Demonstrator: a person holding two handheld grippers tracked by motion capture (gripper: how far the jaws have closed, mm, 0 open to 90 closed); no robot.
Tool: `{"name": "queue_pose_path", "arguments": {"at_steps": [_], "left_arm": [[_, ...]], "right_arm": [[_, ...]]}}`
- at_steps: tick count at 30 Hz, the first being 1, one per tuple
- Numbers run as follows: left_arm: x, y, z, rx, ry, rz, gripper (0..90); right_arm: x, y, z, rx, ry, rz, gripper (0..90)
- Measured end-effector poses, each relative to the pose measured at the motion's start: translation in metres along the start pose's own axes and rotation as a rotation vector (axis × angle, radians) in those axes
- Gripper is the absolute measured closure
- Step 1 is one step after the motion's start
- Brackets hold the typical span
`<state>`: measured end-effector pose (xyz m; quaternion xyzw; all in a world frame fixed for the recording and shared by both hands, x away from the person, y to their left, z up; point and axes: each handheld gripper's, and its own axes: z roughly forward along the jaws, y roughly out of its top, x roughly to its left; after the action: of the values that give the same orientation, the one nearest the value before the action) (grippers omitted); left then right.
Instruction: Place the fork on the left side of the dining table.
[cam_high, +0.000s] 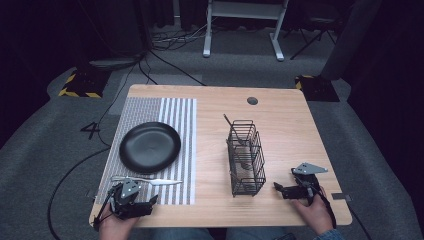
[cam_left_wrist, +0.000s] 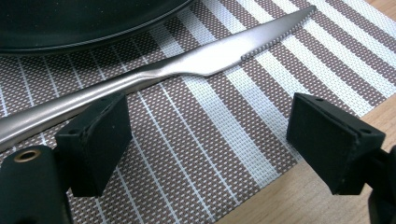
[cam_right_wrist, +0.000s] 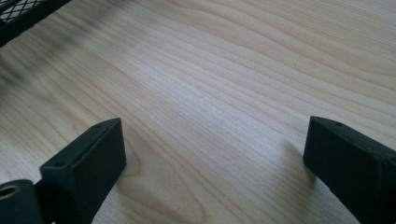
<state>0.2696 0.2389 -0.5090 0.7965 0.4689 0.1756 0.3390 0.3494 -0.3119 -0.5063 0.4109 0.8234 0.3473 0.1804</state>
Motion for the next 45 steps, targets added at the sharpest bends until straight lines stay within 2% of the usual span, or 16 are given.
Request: {"name": "queue_pose_path", "arguments": {"at_steps": [5, 6, 7, 8, 9, 10, 12, 15, 23, 29, 30, 32, 39, 42, 43, 45], "left_arm": [[-0.003, 0.006, 0.0, 0.039, 0.021, -0.02, 13.4], [-0.003, 0.007, 0.0, 0.046, 0.014, -0.035, 13.3], [-0.002, 0.01, -0.001, 0.048, -0.016, -0.048, 13.8], [-0.002, 0.01, -0.001, 0.048, -0.016, -0.048, 14.7], [-0.004, 0.014, -0.005, 0.026, -0.044, -0.056, 14.8], [-0.006, 0.017, -0.006, 0.013, -0.05, -0.043, 14.8], [-0.012, 0.023, -0.01, 0.004, -0.042, -0.001, 14.8], [-0.02, 0.03, -0.014, -0.002, -0.041, 0.032, 14.8], [-0.028, 0.052, -0.025, -0.064, -0.054, 0.042, 21.5], [-0.029, 0.07, -0.027, -0.06, -0.079, 0.025, 27.3], [-0.025, 0.078, -0.028, -0.065, -0.111, 0.006, 27.3], [-0.023, 0.087, -0.029, -0.071, -0.134, -0.001, 27.3], [-0.03, 0.117, -0.038, -0.105, -0.134, 0.053, 28.1], [-0.032, 0.126, -0.038, -0.129, -0.13, 0.055, 31.4], [-0.035, 0.135, -0.038, -0.178, -0.138, 0.039, 32.9], [-0.039, 0.147, -0.036, -0.202, -0.152, 0.035, 33.7]], "right_arm": [[0.0, 0.0, 0.0, 0.001, 0.0, 0.0, 5.8], [0.0, 0.0, 0.0, 0.001, 0.0, 0.0, 5.8], [0.0, 0.0, 0.0, 0.001, 0.0, 0.0, 5.7], [0.0, 0.0, 0.0, 0.001, 0.0, 0.0, 5.7], [0.0, 0.0, 0.0, 0.001, 0.0, 0.0, 5.8], [0.0, 0.0, 0.0, 0.001, 0.0, 0.0, 5.8], [0.0, 0.0, 0.0, 0.0, 0.0, 0.001, 5.8], [0.0, 0.0, 0.0, 0.001, 0.0, 0.0, 5.8], [0.0, 0.0, 0.0, 0.001, -0.001, 0.0, 5.8], [0.0, 0.0, 0.0, 0.001, -0.002, 0.001, 5.8], [0.0, 0.0, 0.0, 0.001, -0.002, 0.002, 5.8], [0.0, 0.0, 0.0, 0.001, -0.003, 0.002, 5.8], [0.001, 0.0, 0.0, -0.001, -0.005, 0.005, 5.8], [0.001, 0.0, 0.0, -0.001, -0.006, 0.005, 5.9], [0.001, 0.0, 0.0, -0.001, -0.007, 0.004, 6.0], [0.001, 0.0, 0.0, -0.002, -0.008, 0.004, 6.1]]}}
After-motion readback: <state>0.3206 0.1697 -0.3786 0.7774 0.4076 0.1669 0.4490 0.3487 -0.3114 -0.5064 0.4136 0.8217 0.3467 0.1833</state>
